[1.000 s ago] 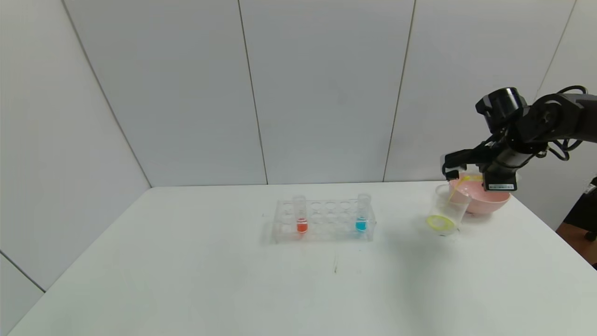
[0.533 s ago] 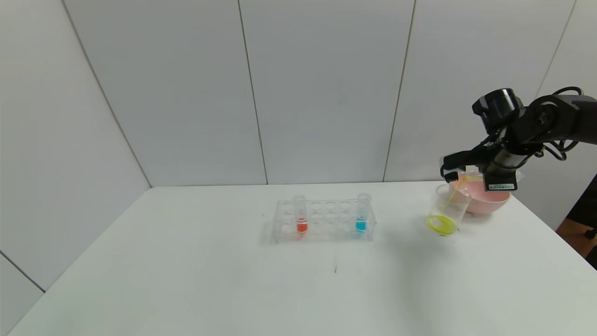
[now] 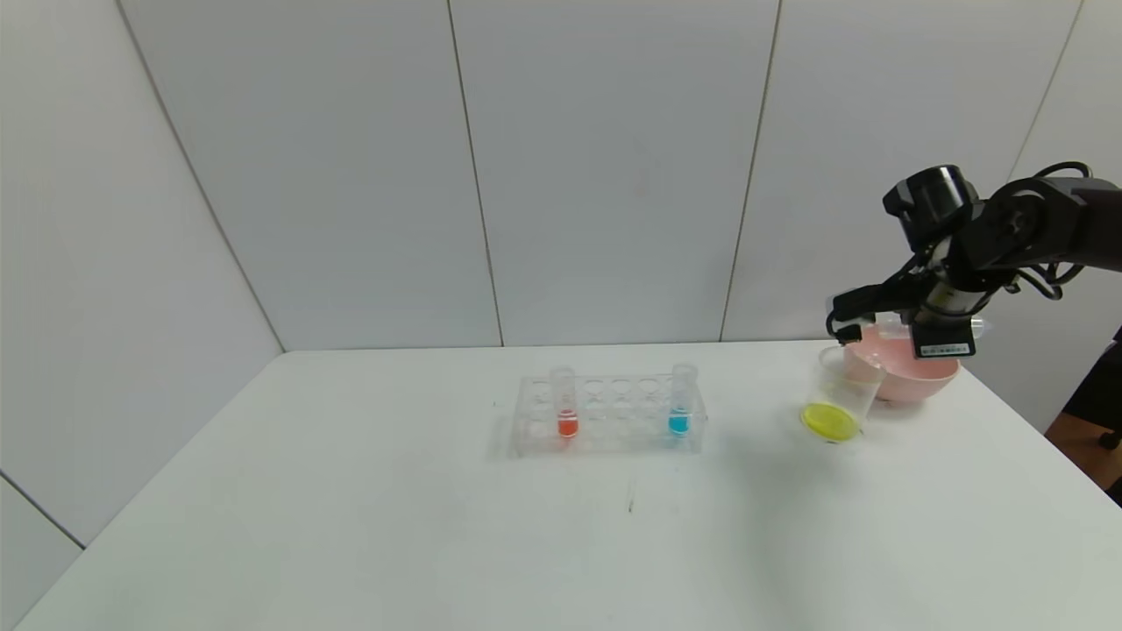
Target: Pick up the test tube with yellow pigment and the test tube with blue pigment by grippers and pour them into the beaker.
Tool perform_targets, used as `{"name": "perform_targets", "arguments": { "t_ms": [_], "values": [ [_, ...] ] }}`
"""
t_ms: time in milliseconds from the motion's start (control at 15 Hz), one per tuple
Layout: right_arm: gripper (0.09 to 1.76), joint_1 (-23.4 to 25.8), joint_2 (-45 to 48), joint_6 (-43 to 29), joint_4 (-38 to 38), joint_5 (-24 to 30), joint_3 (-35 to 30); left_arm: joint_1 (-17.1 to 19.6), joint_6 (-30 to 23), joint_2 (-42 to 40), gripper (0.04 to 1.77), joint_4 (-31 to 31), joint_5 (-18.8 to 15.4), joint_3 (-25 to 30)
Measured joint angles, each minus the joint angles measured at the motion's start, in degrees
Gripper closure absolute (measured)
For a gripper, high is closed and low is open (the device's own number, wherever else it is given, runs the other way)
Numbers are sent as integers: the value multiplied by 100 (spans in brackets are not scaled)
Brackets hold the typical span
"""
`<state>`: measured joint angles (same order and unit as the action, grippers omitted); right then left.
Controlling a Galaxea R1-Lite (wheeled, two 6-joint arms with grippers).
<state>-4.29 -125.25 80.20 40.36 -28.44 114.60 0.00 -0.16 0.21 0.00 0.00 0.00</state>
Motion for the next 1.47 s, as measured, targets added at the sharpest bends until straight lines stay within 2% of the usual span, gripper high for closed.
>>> {"name": "perform_targets", "arguments": {
  "t_ms": [600, 800, 1000, 1267, 1333, 1467],
  "values": [
    [133, 22, 22, -45, -5, 124, -2, 0, 0, 0, 5, 0, 0, 0],
    [133, 204, 105, -121, -38, 1096, -2, 0, 0, 0, 5, 0, 0, 0],
    [133, 424, 236, -769, -54, 2332, -2, 0, 0, 0, 5, 0, 0, 0],
    [133, 574, 446, -2925, -355, 4196, 0, -5, 0, 0, 5, 0, 0, 0],
    [133, 605, 501, -3516, -583, 4521, 0, -5, 0, 0, 5, 0, 0, 0],
    [133, 692, 579, -4596, -1521, 4882, -7, -2, 0, 0, 5, 0, 0, 0]
  ]
}}
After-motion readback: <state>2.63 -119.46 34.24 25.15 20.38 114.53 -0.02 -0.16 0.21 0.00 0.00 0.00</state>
